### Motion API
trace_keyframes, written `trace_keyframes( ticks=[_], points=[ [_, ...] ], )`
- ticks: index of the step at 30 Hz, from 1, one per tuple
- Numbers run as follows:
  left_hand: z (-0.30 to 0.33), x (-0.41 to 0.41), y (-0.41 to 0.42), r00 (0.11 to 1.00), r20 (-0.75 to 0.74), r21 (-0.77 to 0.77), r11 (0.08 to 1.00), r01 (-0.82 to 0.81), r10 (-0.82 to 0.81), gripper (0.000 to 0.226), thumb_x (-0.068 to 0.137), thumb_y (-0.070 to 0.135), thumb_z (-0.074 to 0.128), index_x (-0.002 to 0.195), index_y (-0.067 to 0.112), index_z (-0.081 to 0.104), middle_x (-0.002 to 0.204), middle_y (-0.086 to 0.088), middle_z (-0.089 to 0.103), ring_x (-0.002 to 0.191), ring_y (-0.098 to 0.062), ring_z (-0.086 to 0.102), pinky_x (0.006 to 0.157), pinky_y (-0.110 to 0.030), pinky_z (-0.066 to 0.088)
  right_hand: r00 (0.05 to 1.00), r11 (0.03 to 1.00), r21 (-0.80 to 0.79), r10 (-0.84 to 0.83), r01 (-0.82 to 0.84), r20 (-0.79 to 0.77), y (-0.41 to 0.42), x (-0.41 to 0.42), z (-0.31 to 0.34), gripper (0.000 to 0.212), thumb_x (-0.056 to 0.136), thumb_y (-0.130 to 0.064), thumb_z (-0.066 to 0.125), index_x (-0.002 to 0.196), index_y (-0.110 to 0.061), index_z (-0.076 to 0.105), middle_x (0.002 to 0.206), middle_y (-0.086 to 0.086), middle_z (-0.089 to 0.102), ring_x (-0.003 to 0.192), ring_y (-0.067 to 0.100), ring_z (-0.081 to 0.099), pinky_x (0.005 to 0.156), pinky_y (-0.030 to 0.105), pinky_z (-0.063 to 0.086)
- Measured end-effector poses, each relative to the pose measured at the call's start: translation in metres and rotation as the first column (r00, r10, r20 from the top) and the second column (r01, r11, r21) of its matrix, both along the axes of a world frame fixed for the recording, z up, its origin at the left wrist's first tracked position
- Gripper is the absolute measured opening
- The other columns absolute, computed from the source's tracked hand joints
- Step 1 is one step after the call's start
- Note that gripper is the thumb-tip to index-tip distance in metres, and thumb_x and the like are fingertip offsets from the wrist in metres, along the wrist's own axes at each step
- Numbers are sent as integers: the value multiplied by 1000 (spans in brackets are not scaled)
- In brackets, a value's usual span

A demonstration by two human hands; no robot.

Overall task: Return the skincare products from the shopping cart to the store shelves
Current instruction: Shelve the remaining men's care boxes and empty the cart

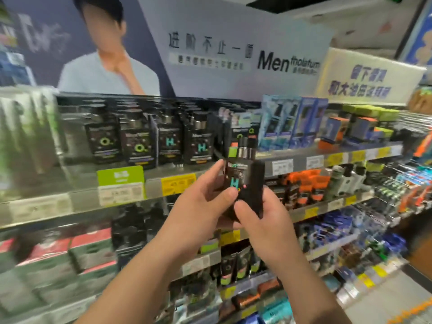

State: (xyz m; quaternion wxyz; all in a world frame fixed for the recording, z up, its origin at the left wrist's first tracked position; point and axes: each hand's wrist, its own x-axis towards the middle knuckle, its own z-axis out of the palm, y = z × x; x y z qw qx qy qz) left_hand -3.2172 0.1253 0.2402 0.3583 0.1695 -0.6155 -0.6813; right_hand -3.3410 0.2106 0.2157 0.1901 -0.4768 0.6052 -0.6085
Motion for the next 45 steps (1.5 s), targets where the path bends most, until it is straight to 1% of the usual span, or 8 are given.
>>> trace_keyframes(
  ticks=[4, 9, 16, 21, 27, 30, 35, 45],
  points=[
    [2, 24, -22, 998, 18, -58, 996, -63, 64, 47, 102, 1, 55, 138, 31, 60, 120, 5, 74, 94, -23, 75, 78, -46, 64, 997, 996, -43, 75, -74, 22, -27, 13, 4, 11, 100, -24, 65, 109, -28, 70, 103, -4, 75, 93, 5, 72, 71, 19, 58],
    [8, 50, -38, 995, 4, -40, 995, -95, 95, 40, 99, 0, 61, 129, 26, 67, 117, 2, 75, 95, -28, 75, 73, -43, 64, 991, 989, -68, 133, -130, 34, -54, 26, 6, 43, 81, -57, 62, 117, -34, 68, 116, -1, 74, 110, 17, 69, 99, 47, 55],
    [28, 68, -62, 989, 34, -83, 987, -139, 142, 40, 94, -6, 64, 125, 19, 68, 113, -10, 73, 95, -28, 76, 70, -46, 64, 974, 975, -65, 205, -211, -93, -86, 27, 63, 19, 93, -29, 75, 111, -31, 68, 105, -6, 77, 97, 13, 74, 86, 41, 62],
    [45, 69, -80, 966, 70, -205, 951, -231, 250, 42, 93, -4, 67, 125, 24, 65, 117, -4, 71, 98, -26, 76, 75, -49, 64, 912, 961, 27, 271, -276, -308, -105, 10, 116, 27, 82, -22, 86, 104, -27, 70, 96, -7, 77, 93, 14, 75, 84, 37, 63],
    [59, 64, -98, 836, 114, -529, 745, -407, 537, 45, 87, 19, 80, 119, 45, 61, 110, 19, 72, 95, -7, 72, 91, -39, 59, 775, 954, 130, 295, -269, -560, -130, -3, 158, 64, 77, -26, 91, 129, -36, 56, 113, -15, 65, 99, 2, 67, 94, 24, 56],
    [67, 60, -100, 797, 122, -581, 693, -426, 592, 44, 90, 24, 77, 122, 48, 58, 112, 19, 70, 97, -3, 70, 83, -26, 60, 700, 943, 171, 328, -286, -634, -140, -5, 175, 63, 79, -25, 89, 131, -35, 55, 116, -15, 62, 96, -4, 64, 81, 6, 49],
    [79, 60, -106, 669, 143, -738, 529, -420, 730, 39, 99, 22, 63, 134, 40, 65, 108, 11, 78, 106, -8, 70, 101, -33, 53, 606, 947, 213, 317, -240, -729, -162, -10, 187, 62, 77, -21, 90, 126, -33, 55, 114, -17, 60, 90, -12, 61, 70, 0, 43],
    [70, 62, -113, 644, 241, -705, 587, -397, 726, 44, 100, 18, 59, 140, 36, 61, 112, 13, 77, 103, -2, 70, 98, -25, 53, 569, 949, 240, 315, -206, -760, -187, -16, 181, 60, 76, -29, 90, 124, -34, 55, 109, -17, 64, 93, -5, 62, 69, 4, 42]
  ],
)
